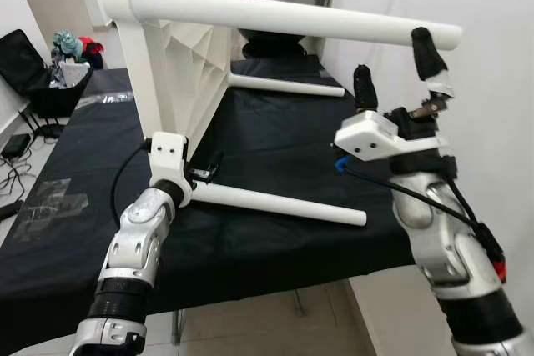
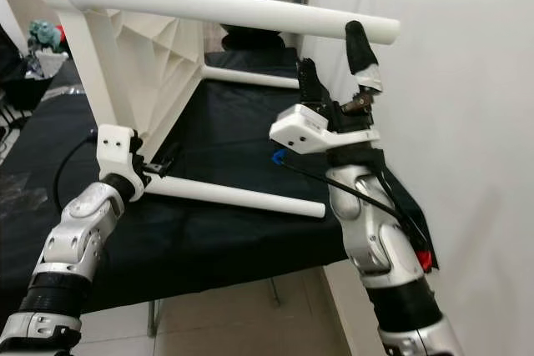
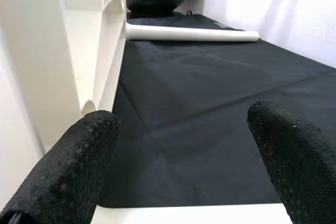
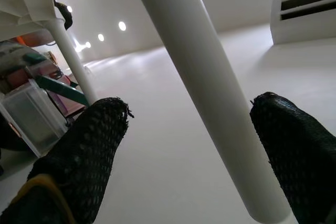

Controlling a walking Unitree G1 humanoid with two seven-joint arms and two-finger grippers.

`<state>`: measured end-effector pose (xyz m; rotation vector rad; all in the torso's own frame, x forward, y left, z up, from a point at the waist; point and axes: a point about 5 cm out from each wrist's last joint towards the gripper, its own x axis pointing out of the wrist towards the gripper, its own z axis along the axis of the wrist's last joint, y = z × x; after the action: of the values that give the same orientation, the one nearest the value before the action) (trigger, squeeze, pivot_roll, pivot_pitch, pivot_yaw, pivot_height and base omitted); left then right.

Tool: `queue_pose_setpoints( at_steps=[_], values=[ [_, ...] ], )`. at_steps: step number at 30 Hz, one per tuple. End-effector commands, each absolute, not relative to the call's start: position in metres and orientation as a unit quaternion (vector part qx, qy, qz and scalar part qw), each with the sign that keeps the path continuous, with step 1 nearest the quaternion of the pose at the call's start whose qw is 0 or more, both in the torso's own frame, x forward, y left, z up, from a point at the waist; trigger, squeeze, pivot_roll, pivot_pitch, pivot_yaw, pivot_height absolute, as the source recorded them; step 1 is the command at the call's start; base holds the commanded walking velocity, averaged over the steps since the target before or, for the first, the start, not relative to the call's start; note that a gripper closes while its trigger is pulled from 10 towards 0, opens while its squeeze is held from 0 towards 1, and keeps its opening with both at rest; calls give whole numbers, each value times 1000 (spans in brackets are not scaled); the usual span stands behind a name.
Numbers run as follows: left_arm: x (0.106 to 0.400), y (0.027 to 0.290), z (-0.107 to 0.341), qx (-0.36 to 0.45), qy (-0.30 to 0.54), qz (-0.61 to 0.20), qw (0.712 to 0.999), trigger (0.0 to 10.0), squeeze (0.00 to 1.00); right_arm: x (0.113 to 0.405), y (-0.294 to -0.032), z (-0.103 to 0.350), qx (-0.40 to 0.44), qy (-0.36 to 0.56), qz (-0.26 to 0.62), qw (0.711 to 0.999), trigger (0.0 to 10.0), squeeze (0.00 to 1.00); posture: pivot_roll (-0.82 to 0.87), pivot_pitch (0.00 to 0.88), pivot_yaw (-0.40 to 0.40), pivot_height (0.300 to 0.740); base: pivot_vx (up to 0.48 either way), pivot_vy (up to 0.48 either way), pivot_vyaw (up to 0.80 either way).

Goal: Building children table

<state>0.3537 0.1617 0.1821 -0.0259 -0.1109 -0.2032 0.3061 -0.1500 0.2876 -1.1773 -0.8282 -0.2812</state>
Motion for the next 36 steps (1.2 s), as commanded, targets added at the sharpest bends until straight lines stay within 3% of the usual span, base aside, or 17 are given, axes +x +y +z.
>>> queue_pose_setpoints(
  at_steps=[1, 25, 36],
  values=[
    [357, 167, 183, -19, -59, -98, 993, 10000, 0, 313, -147, 291, -557, -378, -124, 729, 10000, 0, 30, 117, -40, 740, 0, 0, 0],
    [373, 178, 179, -24, -51, -77, 995, 10000, 0, 335, -144, 321, -590, -382, -148, 696, 10000, 0, 6, 141, -39, 740, 0, 0, 0],
    [377, 187, 177, -14, -52, -59, 997, 10000, 0, 344, -141, 326, -560, -370, -189, 717, 10000, 0, 16, 141, -41, 740, 0, 0, 0]
  ],
)
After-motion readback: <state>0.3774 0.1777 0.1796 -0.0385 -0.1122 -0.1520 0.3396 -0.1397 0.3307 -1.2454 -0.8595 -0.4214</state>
